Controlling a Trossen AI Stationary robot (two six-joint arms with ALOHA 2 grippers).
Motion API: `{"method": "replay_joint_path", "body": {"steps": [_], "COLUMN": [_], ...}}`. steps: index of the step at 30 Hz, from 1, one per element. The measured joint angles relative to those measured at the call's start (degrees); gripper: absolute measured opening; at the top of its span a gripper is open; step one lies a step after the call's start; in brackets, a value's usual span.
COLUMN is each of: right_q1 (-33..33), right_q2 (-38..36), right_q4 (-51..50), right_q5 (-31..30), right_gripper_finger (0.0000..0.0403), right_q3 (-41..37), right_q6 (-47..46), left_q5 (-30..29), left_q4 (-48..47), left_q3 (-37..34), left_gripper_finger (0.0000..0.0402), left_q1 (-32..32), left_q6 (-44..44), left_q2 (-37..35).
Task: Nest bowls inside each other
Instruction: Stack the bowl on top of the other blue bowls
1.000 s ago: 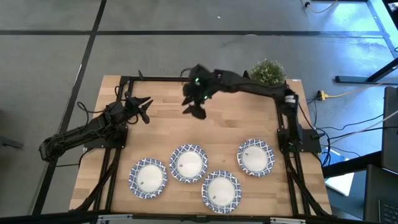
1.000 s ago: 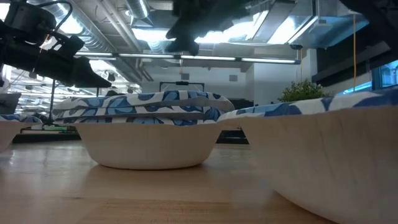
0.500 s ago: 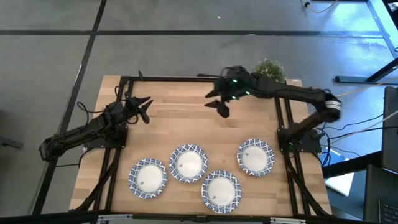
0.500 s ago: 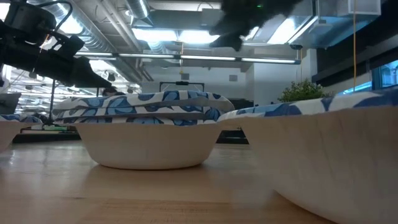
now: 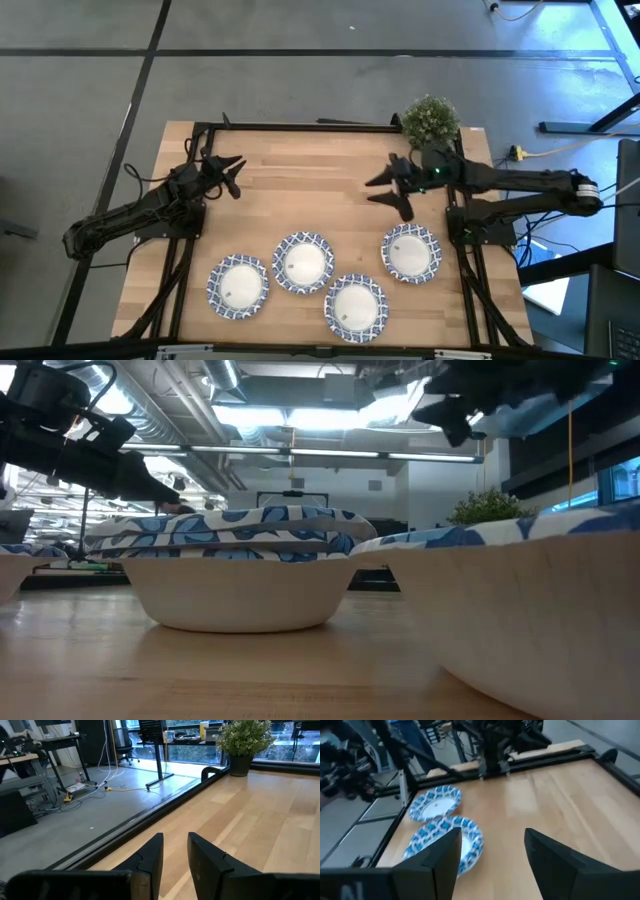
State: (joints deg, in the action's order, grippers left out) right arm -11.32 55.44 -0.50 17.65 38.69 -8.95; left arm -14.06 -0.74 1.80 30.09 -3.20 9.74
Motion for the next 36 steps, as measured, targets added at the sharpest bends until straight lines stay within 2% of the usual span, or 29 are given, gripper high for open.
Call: {"method": "replay_joint_path", "body": {"steps": [5, 12, 21, 27, 30, 33, 36], "right_q1": [3.22, 7.88, 14.83, 15.77, 15.77, 15.77, 15.72], "right_q2": [-4.57, -5.25, -5.51, -6.18, -6.16, -6.17, -6.17], "right_q4": [-0.55, -1.26, -1.14, 3.43, 5.77, 6.04, 1.19], "right_q5": [0.78, 10.3, 7.88, 6.89, 6.74, 2.76, -2.16], "right_gripper_finger": [0.0218, 0.0218, 0.0218, 0.0218, 0.0218, 0.0218, 0.0218], "right_q3": [-5.78, -12.28, -12.56, -11.32, -11.36, -11.34, -11.34], "right_q6": [-4.54, -8.8, -9.21, 1.51, 1.84, 1.5, 1.5], "left_q5": [0.0, 0.04, 0.07, 0.07, 0.04, 0.04, 0.04], "left_q4": [-0.01, 0.0, 0.0, 0.0, -0.02, -0.01, 0.0], "left_q3": [0.0, 0.0, 0.0, 0.0, 0.0, 0.0, 0.0], "left_gripper_finger": [0.0082, 0.0082, 0.0082, 0.0082, 0.0082, 0.0082, 0.0082], "left_q1": [-0.01, -0.02, -0.02, -0.01, -0.01, 0.0, -0.02], "left_q6": [0.0, 0.02, 0.02, 0.02, 0.0, 0.02, 0.04], "left_q2": [-0.01, -0.02, 0.0, -0.02, -0.01, 0.0, 0.0]}}
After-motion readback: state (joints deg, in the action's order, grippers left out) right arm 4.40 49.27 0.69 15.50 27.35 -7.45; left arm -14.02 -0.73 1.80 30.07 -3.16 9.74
